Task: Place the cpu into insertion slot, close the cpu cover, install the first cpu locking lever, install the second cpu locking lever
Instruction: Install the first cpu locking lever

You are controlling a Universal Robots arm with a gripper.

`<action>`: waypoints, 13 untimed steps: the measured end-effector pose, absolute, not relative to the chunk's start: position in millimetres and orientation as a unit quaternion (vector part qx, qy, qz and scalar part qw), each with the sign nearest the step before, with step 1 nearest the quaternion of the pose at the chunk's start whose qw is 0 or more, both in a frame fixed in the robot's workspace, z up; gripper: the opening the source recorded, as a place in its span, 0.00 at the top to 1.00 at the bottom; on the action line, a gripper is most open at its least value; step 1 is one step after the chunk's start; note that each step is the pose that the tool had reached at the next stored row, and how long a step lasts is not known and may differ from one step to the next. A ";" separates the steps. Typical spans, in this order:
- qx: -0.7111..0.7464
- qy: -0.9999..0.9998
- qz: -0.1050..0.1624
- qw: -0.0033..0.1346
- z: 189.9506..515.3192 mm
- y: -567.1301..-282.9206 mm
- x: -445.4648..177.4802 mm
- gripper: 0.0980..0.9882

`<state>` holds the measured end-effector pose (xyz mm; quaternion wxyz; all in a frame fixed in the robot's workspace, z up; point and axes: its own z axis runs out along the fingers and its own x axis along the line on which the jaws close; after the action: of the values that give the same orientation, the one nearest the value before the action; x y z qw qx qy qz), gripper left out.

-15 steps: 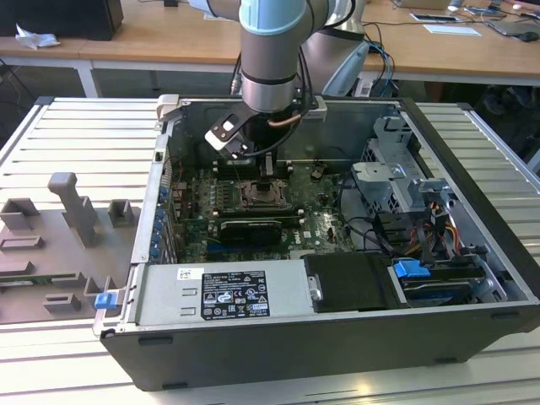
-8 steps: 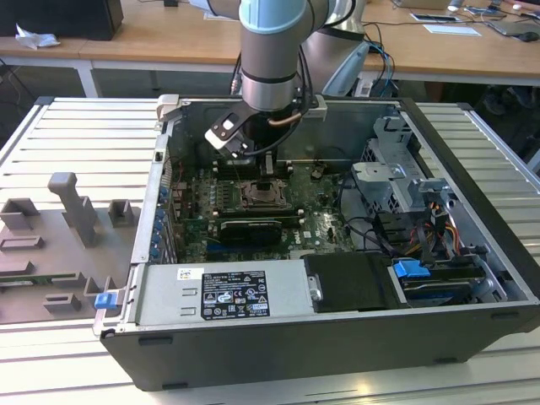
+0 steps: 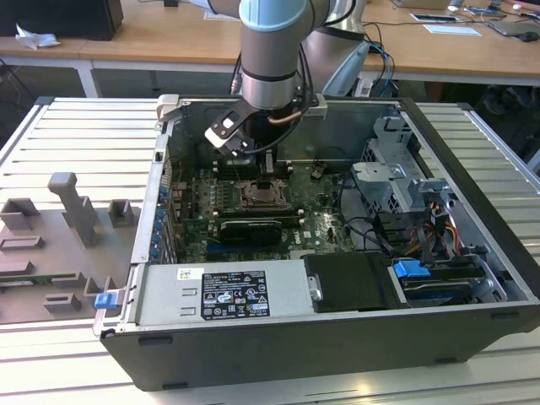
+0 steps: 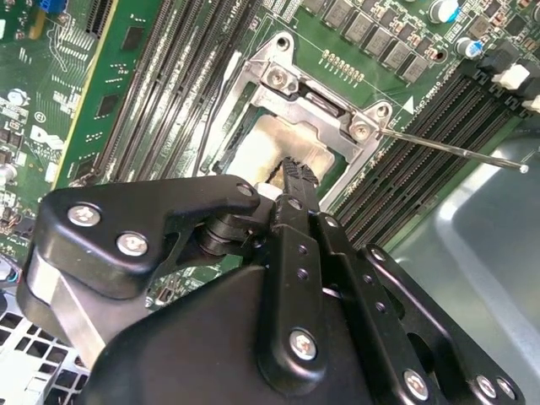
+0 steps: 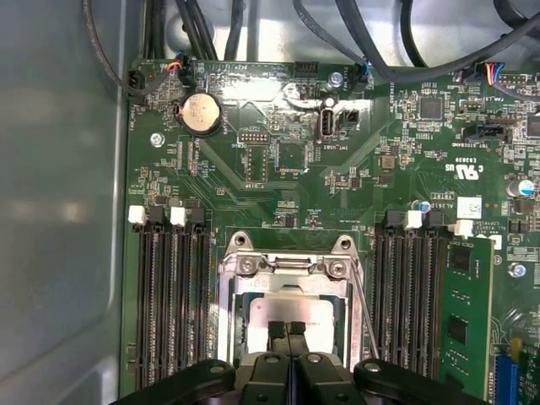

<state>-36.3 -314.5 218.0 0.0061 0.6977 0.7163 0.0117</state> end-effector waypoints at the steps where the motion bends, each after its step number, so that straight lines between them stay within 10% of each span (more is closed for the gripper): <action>1: 0.698 0.716 0.012 0.006 220.4 -314.5 -36.3 0.99; 13: 0.699 0.715 0.011 0.007 271.7 -314.5 -36.2 0.99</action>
<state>-36.2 -314.5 271.7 0.0068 0.6990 0.7150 0.0110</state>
